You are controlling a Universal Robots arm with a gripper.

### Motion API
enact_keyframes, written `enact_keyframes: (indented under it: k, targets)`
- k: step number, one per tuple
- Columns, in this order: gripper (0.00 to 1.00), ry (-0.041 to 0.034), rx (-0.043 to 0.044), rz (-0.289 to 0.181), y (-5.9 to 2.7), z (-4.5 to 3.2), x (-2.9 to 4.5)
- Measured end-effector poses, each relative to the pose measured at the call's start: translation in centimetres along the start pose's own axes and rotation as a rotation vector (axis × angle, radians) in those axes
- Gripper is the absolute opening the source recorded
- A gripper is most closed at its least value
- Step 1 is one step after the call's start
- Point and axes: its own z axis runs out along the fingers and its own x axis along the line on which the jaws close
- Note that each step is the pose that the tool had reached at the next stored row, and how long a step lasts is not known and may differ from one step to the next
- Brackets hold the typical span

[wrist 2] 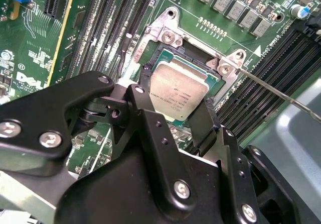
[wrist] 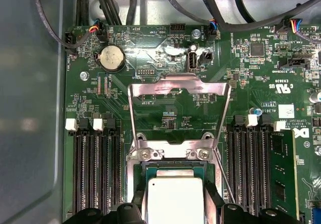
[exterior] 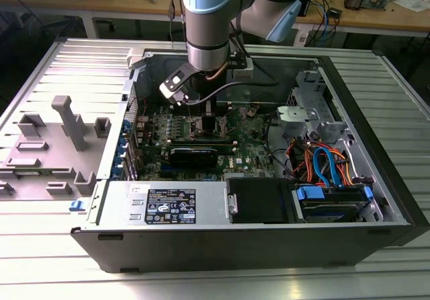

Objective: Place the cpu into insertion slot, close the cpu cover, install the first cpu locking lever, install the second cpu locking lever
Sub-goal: 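Place the cpu into insertion slot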

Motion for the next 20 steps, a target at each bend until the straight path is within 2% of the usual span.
enact_keyframes:
  k: [17,19,20]
  targets:
    - [0.54,-0.0021,-0.0001,0.000,0.08,0.18,0.01]
    - [0.55,-0.0018,0.0000,0.000,0.08,0.18,0.01]
    - [0.62,-0.0018,0.0000,0.000,0.09,0.18,0.01]
